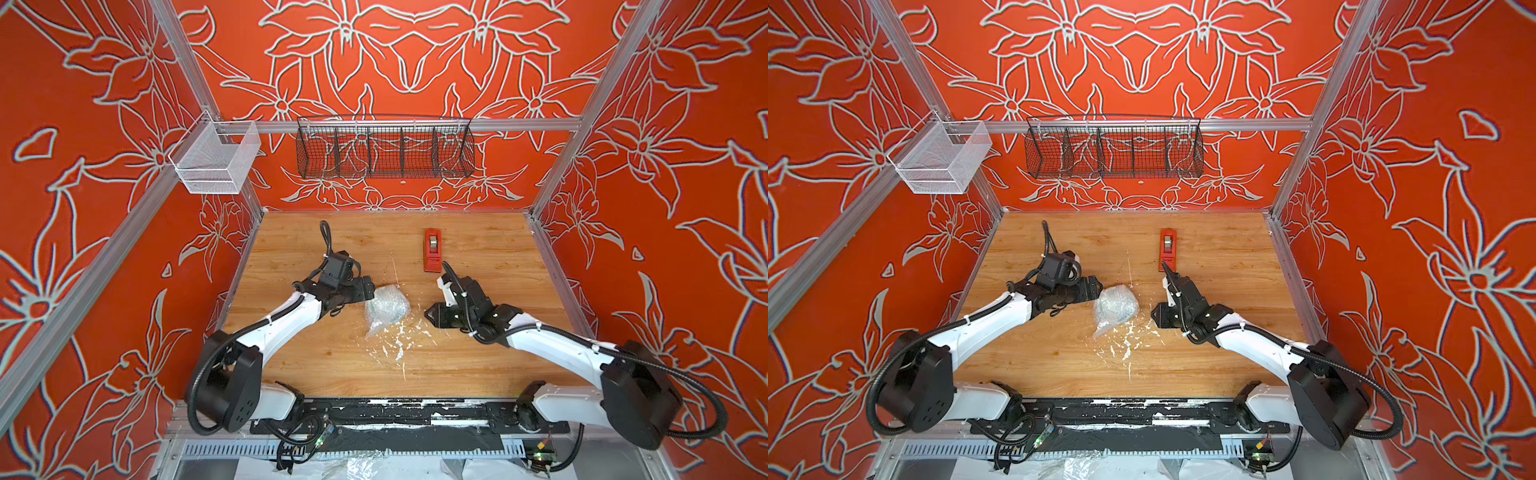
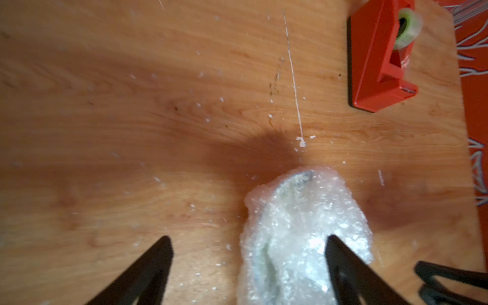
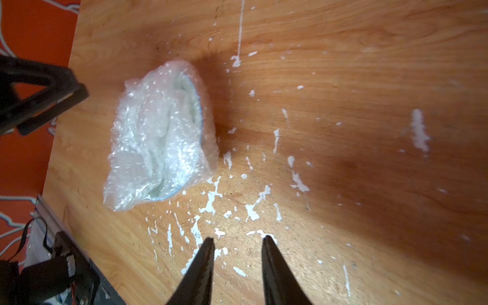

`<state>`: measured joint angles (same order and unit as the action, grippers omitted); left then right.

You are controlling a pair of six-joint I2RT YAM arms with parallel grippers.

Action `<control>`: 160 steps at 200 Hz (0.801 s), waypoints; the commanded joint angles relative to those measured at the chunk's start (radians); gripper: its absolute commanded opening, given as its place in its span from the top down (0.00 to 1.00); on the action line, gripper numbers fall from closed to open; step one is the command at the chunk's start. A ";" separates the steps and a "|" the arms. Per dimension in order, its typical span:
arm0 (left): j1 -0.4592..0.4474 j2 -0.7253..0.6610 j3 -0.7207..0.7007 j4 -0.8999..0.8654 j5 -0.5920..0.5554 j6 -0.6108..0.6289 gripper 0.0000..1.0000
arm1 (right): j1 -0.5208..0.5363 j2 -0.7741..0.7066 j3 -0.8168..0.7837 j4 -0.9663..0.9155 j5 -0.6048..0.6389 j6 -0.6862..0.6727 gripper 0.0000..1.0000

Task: Wrap bowls in bubble wrap
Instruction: Stick the tape on the bubble wrap, then reset both arms

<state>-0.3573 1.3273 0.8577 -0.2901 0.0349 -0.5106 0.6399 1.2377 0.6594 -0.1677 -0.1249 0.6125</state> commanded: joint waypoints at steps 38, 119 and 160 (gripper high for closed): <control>0.109 -0.189 -0.096 -0.024 -0.525 0.050 0.03 | -0.073 -0.215 -0.052 -0.084 0.616 -0.189 0.25; 0.287 -0.229 -0.398 0.468 -0.492 0.289 0.03 | -0.325 -0.295 -0.270 0.382 0.709 -0.557 0.03; 0.295 -0.117 -0.479 0.730 -0.496 0.369 0.03 | -0.444 -0.268 -0.360 0.555 0.606 -0.574 0.02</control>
<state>-0.0708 1.1301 0.4355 0.2085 -0.4629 -0.2153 0.2481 0.9543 0.3534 0.2413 0.5518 0.0753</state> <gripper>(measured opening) 0.971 0.975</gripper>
